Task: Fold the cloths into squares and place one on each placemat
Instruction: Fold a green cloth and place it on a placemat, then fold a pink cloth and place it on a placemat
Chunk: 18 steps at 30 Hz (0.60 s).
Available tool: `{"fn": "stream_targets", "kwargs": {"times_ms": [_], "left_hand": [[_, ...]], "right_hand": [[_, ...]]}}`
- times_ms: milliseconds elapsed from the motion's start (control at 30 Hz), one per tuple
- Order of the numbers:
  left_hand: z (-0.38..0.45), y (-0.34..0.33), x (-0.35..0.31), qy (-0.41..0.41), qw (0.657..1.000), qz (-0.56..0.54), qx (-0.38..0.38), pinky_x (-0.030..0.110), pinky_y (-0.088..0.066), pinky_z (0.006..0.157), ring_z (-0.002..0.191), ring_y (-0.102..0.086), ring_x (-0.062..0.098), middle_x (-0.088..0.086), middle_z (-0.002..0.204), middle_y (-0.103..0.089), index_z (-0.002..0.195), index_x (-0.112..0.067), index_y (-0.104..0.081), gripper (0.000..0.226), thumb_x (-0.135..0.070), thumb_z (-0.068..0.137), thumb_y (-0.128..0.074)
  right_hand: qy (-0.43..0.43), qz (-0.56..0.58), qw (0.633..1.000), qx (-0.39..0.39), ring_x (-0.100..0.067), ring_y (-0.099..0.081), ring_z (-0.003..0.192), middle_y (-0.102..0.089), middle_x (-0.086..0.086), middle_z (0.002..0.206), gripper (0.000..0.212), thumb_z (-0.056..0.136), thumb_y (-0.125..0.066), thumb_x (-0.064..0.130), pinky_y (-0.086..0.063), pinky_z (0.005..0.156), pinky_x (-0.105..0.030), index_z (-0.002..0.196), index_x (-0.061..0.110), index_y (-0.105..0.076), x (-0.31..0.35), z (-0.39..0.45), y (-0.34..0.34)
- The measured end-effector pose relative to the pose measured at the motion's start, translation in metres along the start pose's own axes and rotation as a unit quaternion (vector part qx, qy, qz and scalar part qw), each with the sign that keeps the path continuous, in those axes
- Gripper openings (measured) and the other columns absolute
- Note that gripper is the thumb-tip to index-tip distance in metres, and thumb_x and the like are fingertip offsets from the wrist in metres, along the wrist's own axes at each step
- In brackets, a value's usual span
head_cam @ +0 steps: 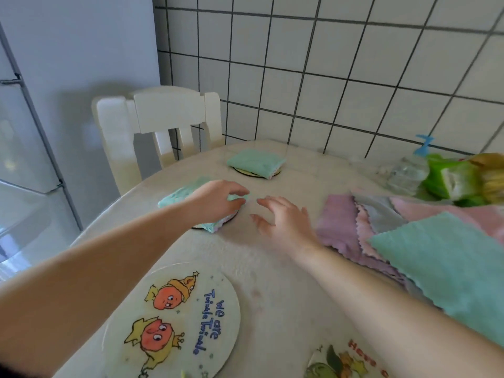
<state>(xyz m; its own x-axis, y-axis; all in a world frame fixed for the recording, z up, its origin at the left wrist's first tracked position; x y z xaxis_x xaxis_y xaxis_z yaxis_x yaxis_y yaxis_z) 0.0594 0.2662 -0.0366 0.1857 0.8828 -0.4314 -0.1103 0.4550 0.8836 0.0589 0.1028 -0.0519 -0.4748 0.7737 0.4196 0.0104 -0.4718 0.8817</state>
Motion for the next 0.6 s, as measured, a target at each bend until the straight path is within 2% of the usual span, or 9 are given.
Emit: {"fn": "stream_targets", "kwargs": {"times_ms": [100, 200, 267, 333, 400, 467, 533, 600], "left_hand": [[-0.005, -0.010, -0.046, -0.037, 0.998, -0.044, -0.003, 0.022, -0.042, 0.096, 0.111, -0.057, 0.006, -0.010, 0.119, -0.064, 0.119, -0.027, -0.061, 0.029, -0.029, 0.091, -0.053], [-0.011, -0.025, -0.097, -0.077, 0.994, -0.073, 0.004, 0.019, -0.042, 0.092, 0.108, -0.059, 0.007, -0.007, 0.116, -0.066, 0.117, -0.020, -0.063, 0.028, -0.023, 0.091, -0.054], [-0.013, -0.039, -0.129, -0.096, 0.992, -0.086, 0.007, 0.019, -0.043, 0.090, 0.106, -0.061, 0.009, -0.005, 0.114, -0.067, 0.114, -0.017, -0.065, 0.026, -0.021, 0.091, -0.055], [-0.013, -0.055, -0.158, -0.108, 0.989, -0.095, 0.018, 0.020, -0.043, 0.088, 0.105, -0.062, 0.010, -0.003, 0.112, -0.068, 0.113, -0.017, -0.066, 0.025, -0.019, 0.091, -0.055], [-0.011, -0.075, -0.184, -0.127, 0.988, -0.081, 0.038, 0.019, -0.043, 0.086, 0.107, -0.061, 0.012, -0.001, 0.114, -0.068, 0.115, -0.016, -0.065, 0.026, -0.018, 0.090, -0.055], [-0.008, -0.096, -0.205, -0.151, 0.986, -0.047, 0.060, 0.012, -0.038, 0.082, 0.109, -0.060, 0.012, -0.001, 0.122, -0.064, 0.119, -0.017, -0.063, 0.030, -0.019, 0.090, -0.056], [-0.003, -0.115, -0.219, -0.173, 0.983, -0.010, 0.067, 0.011, -0.038, 0.084, 0.111, -0.060, 0.012, 0.003, 0.135, -0.054, 0.121, -0.021, -0.061, 0.033, -0.025, 0.088, -0.058], [0.001, -0.130, -0.232, -0.186, 0.980, 0.008, 0.070, 0.018, -0.040, 0.095, 0.118, -0.056, 0.016, 0.006, 0.137, -0.052, 0.121, -0.024, -0.061, 0.035, -0.031, 0.087, -0.061]], "right_hand": [[-0.002, 0.043, 0.998, -0.037, -0.016, -0.043, 0.128, -0.052, 0.002, 0.133, 0.039, 0.089, -0.054, 0.044, -0.030, 0.108, -0.043, 0.124, 0.026, -0.056, -0.024, -0.034, 0.033], [-0.035, 0.049, 0.997, -0.047, -0.019, -0.048, 0.121, -0.058, -0.001, 0.125, 0.030, 0.089, -0.057, 0.035, -0.028, 0.101, -0.026, 0.114, 0.021, -0.062, -0.052, -0.078, 0.064], [-0.055, 0.053, 0.996, -0.036, -0.024, -0.055, 0.113, -0.058, -0.007, 0.126, 0.018, 0.088, -0.057, 0.033, -0.039, 0.095, -0.028, 0.102, 0.026, -0.067, -0.072, -0.106, 0.080], [-0.079, 0.061, 0.994, -0.035, -0.023, -0.060, 0.106, -0.061, -0.005, 0.118, 0.012, 0.086, -0.059, 0.031, -0.046, 0.091, -0.033, 0.093, 0.036, -0.068, -0.094, -0.131, 0.094], [-0.114, 0.023, 0.992, -0.040, -0.019, -0.056, 0.113, -0.060, -0.001, 0.121, 0.024, 0.085, -0.062, 0.027, -0.040, 0.093, -0.025, 0.108, 0.029, -0.066, -0.118, -0.153, 0.108], [-0.150, -0.016, 0.987, -0.053, -0.016, -0.053, 0.116, -0.057, 0.001, 0.123, 0.037, 0.083, -0.065, 0.029, -0.037, 0.091, -0.023, 0.119, 0.023, -0.062, -0.142, -0.173, 0.123], [-0.180, -0.036, 0.981, -0.057, -0.017, -0.056, 0.106, -0.056, 0.004, 0.108, 0.037, 0.080, -0.067, 0.033, -0.041, 0.084, -0.025, 0.115, 0.024, -0.062, -0.164, -0.190, 0.131], [-0.204, -0.059, 0.976, -0.039, -0.019, -0.058, 0.097, -0.050, 0.007, 0.096, 0.032, 0.077, -0.068, 0.037, -0.042, 0.077, -0.027, 0.106, 0.025, -0.062, -0.180, -0.203, 0.132]]}}
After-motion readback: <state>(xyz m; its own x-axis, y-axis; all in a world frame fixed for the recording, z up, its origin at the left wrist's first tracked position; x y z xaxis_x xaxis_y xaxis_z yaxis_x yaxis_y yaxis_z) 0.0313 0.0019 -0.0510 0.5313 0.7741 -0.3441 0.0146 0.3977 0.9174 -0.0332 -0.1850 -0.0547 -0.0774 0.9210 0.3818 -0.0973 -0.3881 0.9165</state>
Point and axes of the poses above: each hand's wrist, its own z-axis towards the middle knuckle, its own y-axis out of the back of the hand, x = y × z, the point moved 3 cm from there along z, towards the middle knuckle
